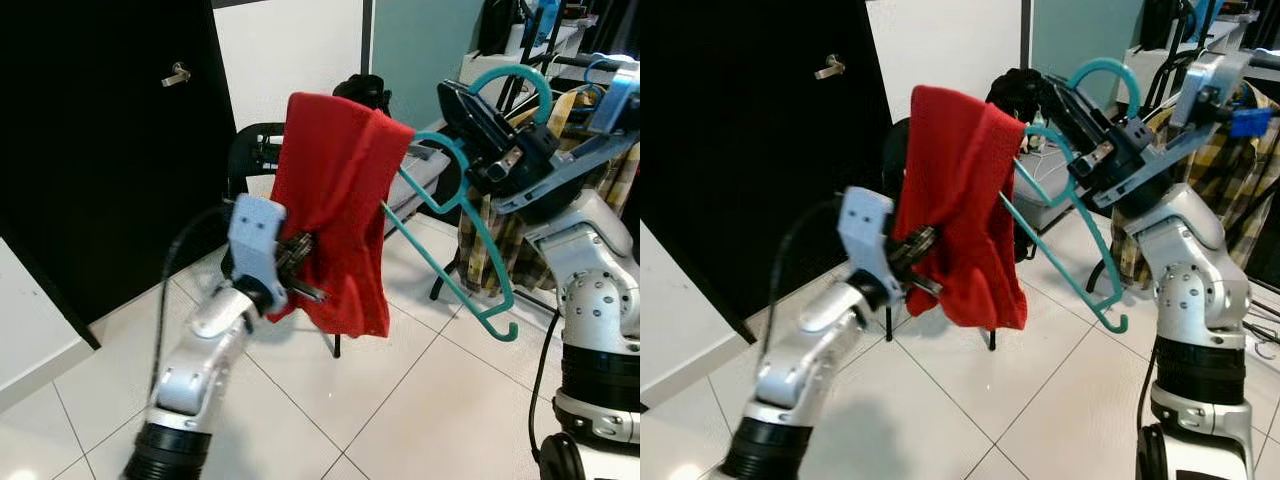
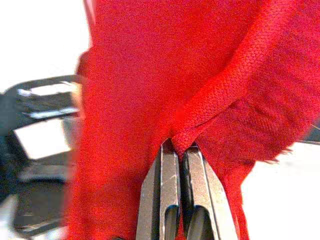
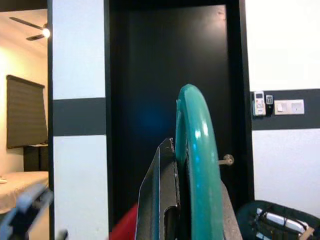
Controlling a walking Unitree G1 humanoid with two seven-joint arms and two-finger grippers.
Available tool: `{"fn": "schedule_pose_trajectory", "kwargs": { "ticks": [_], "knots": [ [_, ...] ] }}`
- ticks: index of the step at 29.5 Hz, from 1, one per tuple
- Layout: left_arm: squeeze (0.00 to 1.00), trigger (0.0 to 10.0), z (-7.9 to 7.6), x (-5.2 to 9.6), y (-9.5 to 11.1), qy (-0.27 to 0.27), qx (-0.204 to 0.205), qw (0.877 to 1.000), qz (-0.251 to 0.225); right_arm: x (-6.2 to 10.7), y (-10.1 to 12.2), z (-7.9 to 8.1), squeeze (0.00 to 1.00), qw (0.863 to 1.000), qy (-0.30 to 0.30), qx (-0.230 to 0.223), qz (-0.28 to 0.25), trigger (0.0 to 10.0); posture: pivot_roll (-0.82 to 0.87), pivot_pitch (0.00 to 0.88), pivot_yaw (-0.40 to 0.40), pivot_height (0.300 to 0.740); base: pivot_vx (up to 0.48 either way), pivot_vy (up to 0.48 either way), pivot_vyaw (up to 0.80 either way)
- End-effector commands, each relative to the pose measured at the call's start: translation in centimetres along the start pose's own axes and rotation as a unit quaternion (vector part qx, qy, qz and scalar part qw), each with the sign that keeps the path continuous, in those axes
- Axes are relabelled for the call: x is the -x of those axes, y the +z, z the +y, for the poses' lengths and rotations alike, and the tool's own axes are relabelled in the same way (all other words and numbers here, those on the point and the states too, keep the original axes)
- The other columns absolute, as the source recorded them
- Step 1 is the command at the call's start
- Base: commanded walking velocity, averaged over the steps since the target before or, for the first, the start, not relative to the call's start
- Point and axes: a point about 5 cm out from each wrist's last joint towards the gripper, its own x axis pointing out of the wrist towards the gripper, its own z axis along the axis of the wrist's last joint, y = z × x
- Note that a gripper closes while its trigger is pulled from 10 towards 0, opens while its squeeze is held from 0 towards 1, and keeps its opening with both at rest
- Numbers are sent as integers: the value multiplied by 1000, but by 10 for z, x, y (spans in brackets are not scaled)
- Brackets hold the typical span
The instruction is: Hang hanger
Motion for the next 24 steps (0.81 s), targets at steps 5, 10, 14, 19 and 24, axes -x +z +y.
{"fn": "schedule_pose_trajectory", "kwargs": {
  "ticks": [5,10,14,19,24],
  "knots": [
    [0,0,16,-13,55,-41,-12,996,-74,22,-9,13,0,996,52,34,70,10000,-60,0,47,740,0,0,0],
    [0,0,19,-21,83,-86,3,990,-110,36,-22,18,0,990,63,37,125,10000,-66,0,60,740,0,0,0],
    [0,0,19,-24,99,-117,6,985,-130,43,-34,22,0,985,62,37,157,10000,-65,0,67,740,0,0,0],
    [0,0,16,-27,120,-171,3,975,-143,48,-51,21,0,981,24,44,185,10000,-64,0,77,740,0,0,0],
    [0,0,12,-26,120,-193,-1,972,-137,48,-52,18,0,982,7,47,181,10000,-61,0,80,740,0,0,0]
  ]
}}
